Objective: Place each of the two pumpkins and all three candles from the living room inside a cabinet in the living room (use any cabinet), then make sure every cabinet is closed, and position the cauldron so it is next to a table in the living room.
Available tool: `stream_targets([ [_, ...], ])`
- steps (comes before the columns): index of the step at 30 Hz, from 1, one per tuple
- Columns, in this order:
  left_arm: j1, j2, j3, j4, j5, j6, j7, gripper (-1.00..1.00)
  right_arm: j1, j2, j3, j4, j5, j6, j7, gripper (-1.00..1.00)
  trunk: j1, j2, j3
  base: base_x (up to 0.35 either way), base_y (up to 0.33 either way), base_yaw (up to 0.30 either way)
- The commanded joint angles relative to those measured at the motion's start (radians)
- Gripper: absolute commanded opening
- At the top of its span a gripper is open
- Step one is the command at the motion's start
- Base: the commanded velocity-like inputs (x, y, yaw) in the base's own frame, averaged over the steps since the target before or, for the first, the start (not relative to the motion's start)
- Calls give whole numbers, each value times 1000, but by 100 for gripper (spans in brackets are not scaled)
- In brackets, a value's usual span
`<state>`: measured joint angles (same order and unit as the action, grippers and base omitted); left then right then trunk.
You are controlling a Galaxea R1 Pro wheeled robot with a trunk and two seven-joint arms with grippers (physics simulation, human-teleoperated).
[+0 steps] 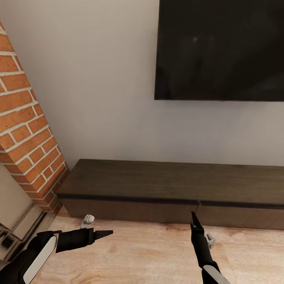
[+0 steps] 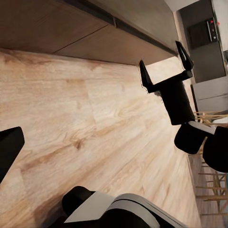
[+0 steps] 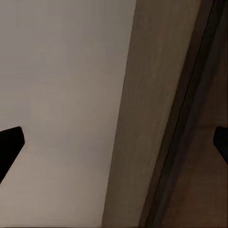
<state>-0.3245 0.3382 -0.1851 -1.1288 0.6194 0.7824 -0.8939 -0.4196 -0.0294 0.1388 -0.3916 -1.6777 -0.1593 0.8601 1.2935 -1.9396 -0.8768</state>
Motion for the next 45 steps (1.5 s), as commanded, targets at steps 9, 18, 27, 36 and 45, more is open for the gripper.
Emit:
stream_targets([
  [9,-1,3,-6,1,5,6,-109,100,-1,-1,9,-2,-11,-4,106,100,34,-64,-29,0,0,0],
  [18,-1,1,-8,10,3,6,-148,100,-1,1,9,-6,-10,-5,128,100,69,-127,-57,0,0,0],
  [27,-1,1,-7,11,0,6,-149,100,-1,-1,8,-2,-12,-4,146,100,103,-190,-86,0,0,0],
  [36,-1,1,-7,11,0,6,-149,100,-1,-1,8,0,-15,-4,145,100,138,-253,-114,0,0,0],
  [45,-1,1,-5,11,-2,6,-149,100,-1,1,8,2,-14,-5,145,100,172,-316,-142,0,0,0],
])
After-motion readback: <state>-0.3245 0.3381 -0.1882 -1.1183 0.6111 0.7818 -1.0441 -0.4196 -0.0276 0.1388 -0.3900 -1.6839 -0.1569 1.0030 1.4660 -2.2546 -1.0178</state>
